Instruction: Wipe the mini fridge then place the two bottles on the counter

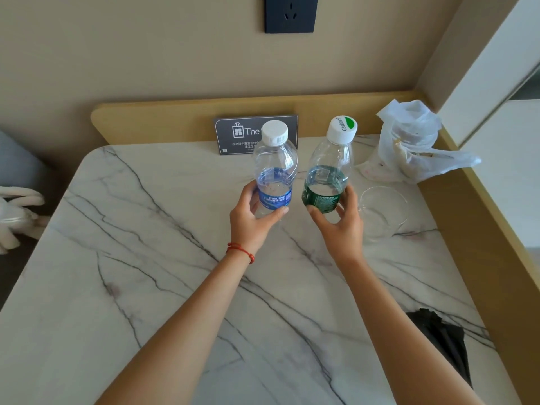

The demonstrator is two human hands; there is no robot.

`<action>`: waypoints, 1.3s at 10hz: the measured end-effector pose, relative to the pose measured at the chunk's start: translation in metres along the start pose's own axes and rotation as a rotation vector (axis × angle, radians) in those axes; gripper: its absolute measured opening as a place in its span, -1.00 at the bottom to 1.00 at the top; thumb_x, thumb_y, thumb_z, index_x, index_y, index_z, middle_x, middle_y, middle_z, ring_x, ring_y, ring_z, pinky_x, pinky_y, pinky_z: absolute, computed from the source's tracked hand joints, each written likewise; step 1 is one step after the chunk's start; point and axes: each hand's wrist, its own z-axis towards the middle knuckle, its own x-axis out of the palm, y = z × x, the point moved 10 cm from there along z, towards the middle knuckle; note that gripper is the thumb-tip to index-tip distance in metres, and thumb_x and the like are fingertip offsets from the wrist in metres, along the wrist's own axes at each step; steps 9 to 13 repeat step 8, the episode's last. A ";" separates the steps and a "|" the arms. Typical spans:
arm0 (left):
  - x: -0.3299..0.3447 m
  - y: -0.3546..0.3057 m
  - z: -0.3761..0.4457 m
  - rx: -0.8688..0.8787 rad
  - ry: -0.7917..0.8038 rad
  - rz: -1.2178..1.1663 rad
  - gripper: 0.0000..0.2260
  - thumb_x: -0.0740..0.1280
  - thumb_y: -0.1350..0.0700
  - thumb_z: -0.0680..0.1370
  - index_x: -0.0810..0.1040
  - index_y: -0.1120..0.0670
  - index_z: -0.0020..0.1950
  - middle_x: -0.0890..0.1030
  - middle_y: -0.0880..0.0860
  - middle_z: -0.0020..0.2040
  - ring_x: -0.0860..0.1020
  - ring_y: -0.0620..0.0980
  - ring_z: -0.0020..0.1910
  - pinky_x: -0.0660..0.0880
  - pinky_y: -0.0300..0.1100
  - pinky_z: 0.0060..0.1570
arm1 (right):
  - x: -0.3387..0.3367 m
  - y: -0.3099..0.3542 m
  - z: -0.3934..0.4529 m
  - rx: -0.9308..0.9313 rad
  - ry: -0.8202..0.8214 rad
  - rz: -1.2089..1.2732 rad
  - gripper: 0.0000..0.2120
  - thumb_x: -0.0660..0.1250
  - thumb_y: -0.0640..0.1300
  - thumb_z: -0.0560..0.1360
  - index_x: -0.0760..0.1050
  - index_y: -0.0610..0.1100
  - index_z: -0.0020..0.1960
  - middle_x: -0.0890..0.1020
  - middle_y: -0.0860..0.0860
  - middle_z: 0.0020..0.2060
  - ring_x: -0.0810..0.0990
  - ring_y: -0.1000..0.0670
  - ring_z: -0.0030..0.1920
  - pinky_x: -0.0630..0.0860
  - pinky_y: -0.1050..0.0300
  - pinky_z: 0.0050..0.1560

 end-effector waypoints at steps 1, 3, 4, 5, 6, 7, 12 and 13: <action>0.000 0.002 0.002 0.003 -0.003 0.006 -0.47 0.54 0.27 0.28 0.46 0.20 0.20 0.59 0.08 0.11 0.56 -0.10 0.10 0.45 -0.25 0.18 | 0.002 -0.003 0.002 0.004 -0.012 0.008 -0.32 0.46 -0.22 0.36 0.24 -0.10 0.40 0.50 0.01 0.24 0.49 0.10 0.19 0.36 0.47 0.14; 0.004 0.003 0.002 -0.001 0.012 0.011 -0.45 0.53 0.26 0.29 0.44 0.19 0.24 0.58 0.09 0.16 0.54 -0.08 0.17 0.42 -0.24 0.22 | 0.006 -0.014 0.001 0.025 0.011 -0.022 -0.26 0.47 -0.18 0.35 0.19 -0.06 0.42 0.45 0.00 0.31 0.45 0.05 0.27 0.41 0.20 0.26; 0.005 0.009 0.000 -0.027 0.024 0.035 -0.40 0.54 0.18 0.28 0.42 0.12 0.28 0.56 0.02 0.20 0.50 -0.12 0.21 0.41 -0.24 0.23 | 0.007 -0.024 -0.003 0.096 0.013 -0.023 -0.21 0.47 -0.14 0.35 0.13 -0.08 0.46 0.37 0.00 0.38 0.36 0.05 0.36 0.30 0.14 0.35; 0.001 0.010 -0.003 -0.046 0.004 0.047 -0.37 0.55 0.16 0.28 0.39 0.03 0.29 0.54 -0.15 0.17 0.47 -0.20 0.22 0.37 -0.31 0.18 | 0.008 -0.027 -0.008 0.125 0.028 -0.026 -0.21 0.46 -0.13 0.37 0.12 -0.10 0.47 0.34 -0.01 0.41 0.33 0.05 0.37 0.25 0.23 0.33; -0.004 0.010 -0.007 -0.075 -0.005 0.035 -0.37 0.54 0.18 0.29 0.37 0.01 0.30 0.49 -0.27 0.13 0.45 -0.24 0.21 0.35 -0.35 0.16 | 0.007 -0.025 -0.014 0.145 0.038 -0.028 -0.24 0.45 -0.12 0.39 0.12 -0.09 0.47 0.34 -0.01 0.41 0.32 0.05 0.37 0.24 0.22 0.34; -0.007 0.010 -0.013 -0.078 -0.003 0.015 -0.39 0.53 0.18 0.32 0.39 0.04 0.31 0.50 -0.17 0.16 0.45 -0.19 0.23 0.36 -0.30 0.19 | 0.004 -0.027 -0.021 0.165 0.022 -0.012 -0.25 0.43 -0.10 0.40 0.12 -0.10 0.47 0.33 -0.03 0.42 0.33 0.01 0.37 0.25 0.21 0.30; -0.011 0.008 -0.024 -0.093 0.004 0.021 -0.46 0.51 0.16 0.34 0.41 0.00 0.26 0.50 -0.08 0.21 0.46 -0.12 0.23 0.36 -0.33 0.16 | 0.001 -0.023 -0.033 0.200 0.006 -0.004 -0.27 0.42 -0.09 0.42 0.11 -0.11 0.47 0.31 -0.07 0.42 0.32 -0.02 0.37 0.25 0.21 0.28; -0.011 0.008 -0.024 -0.093 0.004 0.021 -0.46 0.51 0.16 0.34 0.41 0.00 0.26 0.50 -0.08 0.21 0.46 -0.12 0.23 0.36 -0.33 0.16 | 0.001 -0.023 -0.033 0.200 0.006 -0.004 -0.27 0.42 -0.09 0.42 0.11 -0.11 0.47 0.31 -0.07 0.42 0.32 -0.02 0.37 0.25 0.21 0.28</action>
